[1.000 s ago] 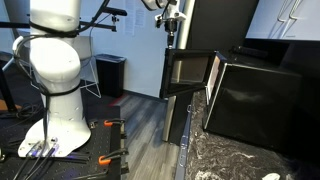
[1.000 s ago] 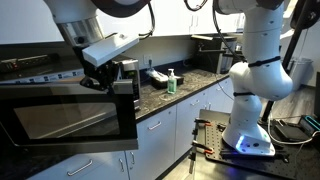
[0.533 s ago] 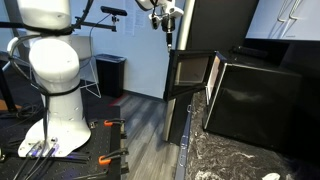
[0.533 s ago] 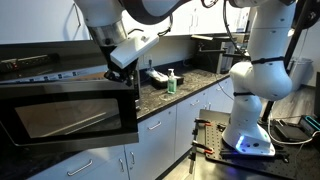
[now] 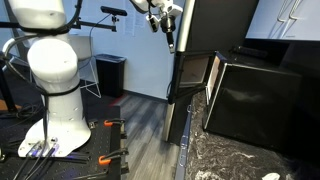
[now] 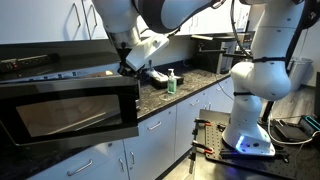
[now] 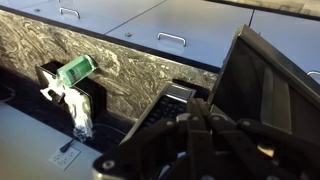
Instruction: Close the microwave door
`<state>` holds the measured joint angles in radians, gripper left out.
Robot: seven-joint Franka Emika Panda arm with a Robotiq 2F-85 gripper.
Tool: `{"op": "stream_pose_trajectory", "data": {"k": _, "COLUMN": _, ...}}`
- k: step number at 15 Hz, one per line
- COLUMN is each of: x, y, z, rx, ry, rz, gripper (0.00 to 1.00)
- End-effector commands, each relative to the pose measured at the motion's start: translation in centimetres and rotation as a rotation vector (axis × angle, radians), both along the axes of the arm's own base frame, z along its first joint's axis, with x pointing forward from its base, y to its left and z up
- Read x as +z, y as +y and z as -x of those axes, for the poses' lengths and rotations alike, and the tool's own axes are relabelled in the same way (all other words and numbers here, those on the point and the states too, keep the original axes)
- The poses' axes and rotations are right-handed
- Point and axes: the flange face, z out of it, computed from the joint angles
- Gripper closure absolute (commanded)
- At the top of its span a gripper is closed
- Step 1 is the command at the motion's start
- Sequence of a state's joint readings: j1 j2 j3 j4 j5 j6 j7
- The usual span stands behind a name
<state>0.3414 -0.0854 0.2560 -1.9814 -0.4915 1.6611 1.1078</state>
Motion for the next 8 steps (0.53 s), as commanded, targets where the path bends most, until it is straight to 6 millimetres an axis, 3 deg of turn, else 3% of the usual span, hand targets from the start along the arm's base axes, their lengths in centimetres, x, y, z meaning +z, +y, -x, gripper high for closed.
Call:
{"op": "stream_pose_trajectory", "data": {"k": 1, "x": 0.1, "y": -0.7, "z": -0.8, "rx": 0.026, "ry": -0.060, "rz": 0.023, "gripper": 1.00}}
{"op": "stream_pose_trajectory", "data": {"k": 8, "x": -0.5, "y": -2.5, "z": -2.9, "rx": 0.027, "ry": -0.086, "rz": 0.039, "gripper": 1.00}}
